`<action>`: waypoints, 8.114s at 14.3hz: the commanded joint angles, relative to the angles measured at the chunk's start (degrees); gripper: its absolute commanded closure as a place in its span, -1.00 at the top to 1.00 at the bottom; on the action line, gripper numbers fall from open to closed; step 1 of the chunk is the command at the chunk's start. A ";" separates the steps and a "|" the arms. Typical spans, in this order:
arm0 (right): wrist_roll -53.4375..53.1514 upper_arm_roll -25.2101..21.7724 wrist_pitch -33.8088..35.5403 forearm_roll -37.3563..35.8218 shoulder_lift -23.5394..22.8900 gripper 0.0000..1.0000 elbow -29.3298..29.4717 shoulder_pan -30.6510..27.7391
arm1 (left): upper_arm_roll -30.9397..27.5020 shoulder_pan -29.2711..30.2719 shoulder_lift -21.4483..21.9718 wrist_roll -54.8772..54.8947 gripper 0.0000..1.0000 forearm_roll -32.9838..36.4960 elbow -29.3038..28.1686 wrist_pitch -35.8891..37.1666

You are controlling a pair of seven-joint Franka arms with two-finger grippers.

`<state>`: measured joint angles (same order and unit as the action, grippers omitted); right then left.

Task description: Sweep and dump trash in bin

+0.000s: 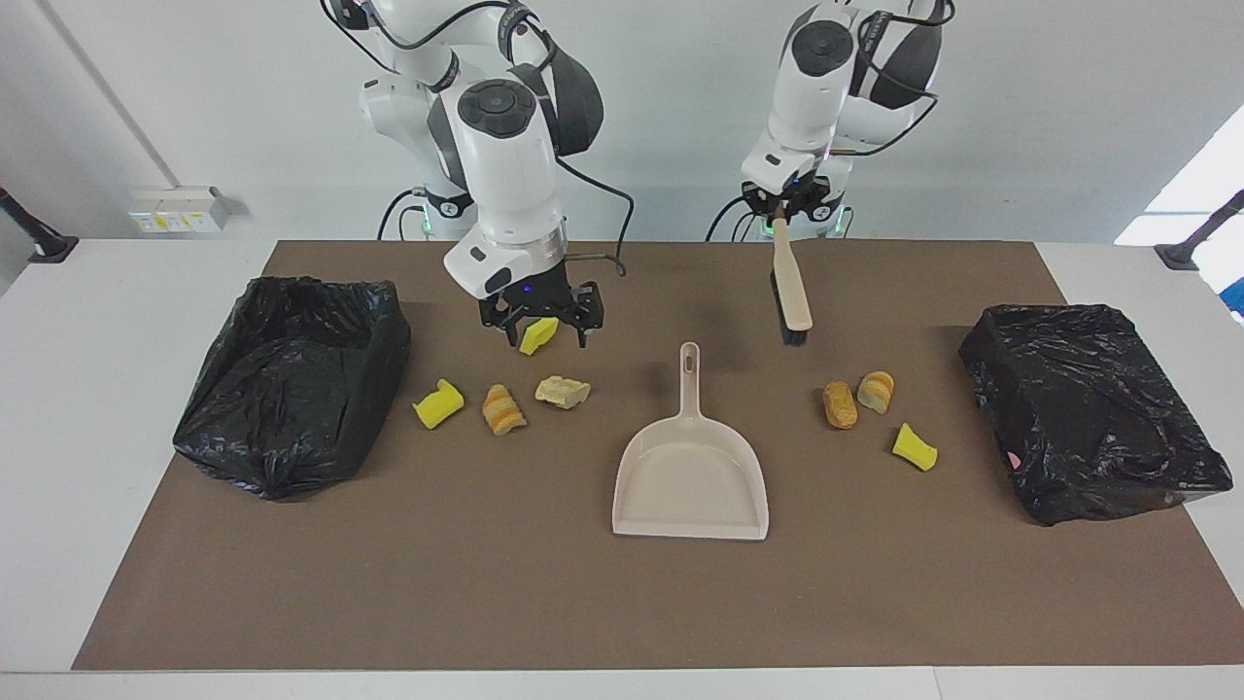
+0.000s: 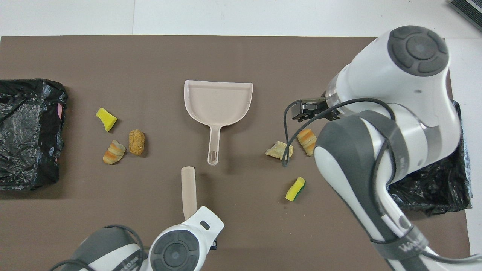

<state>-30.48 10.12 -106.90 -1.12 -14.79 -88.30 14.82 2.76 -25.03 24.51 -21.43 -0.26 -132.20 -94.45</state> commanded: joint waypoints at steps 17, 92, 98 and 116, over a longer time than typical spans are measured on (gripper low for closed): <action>-25.15 -0.01 -18.69 -11.53 -16.24 1.00 1.20 17.08 | 0.76 33.03 -15.81 37.42 -1.00 5.18 7.04 -12.86; 81.37 -0.01 -13.24 -3.19 -0.68 -1.00 -19.89 6.28 | 1.28 -7.30 -18.27 -1.34 -1.00 -11.07 -3.95 -29.47; 81.46 -0.01 -13.15 -3.19 -0.68 -1.00 -19.89 6.27 | 1.29 -10.05 -18.01 -1.42 -1.00 -12.39 -1.05 -25.98; 81.37 -0.01 -13.15 -3.19 -0.68 -1.00 -19.89 6.27 | 1.29 1.67 -14.31 -23.22 -1.00 -12.48 -7.99 -25.06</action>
<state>51.77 9.74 -118.77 -3.91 -15.14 -107.71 21.29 4.06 -19.07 9.68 -42.84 -12.74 -137.75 -115.27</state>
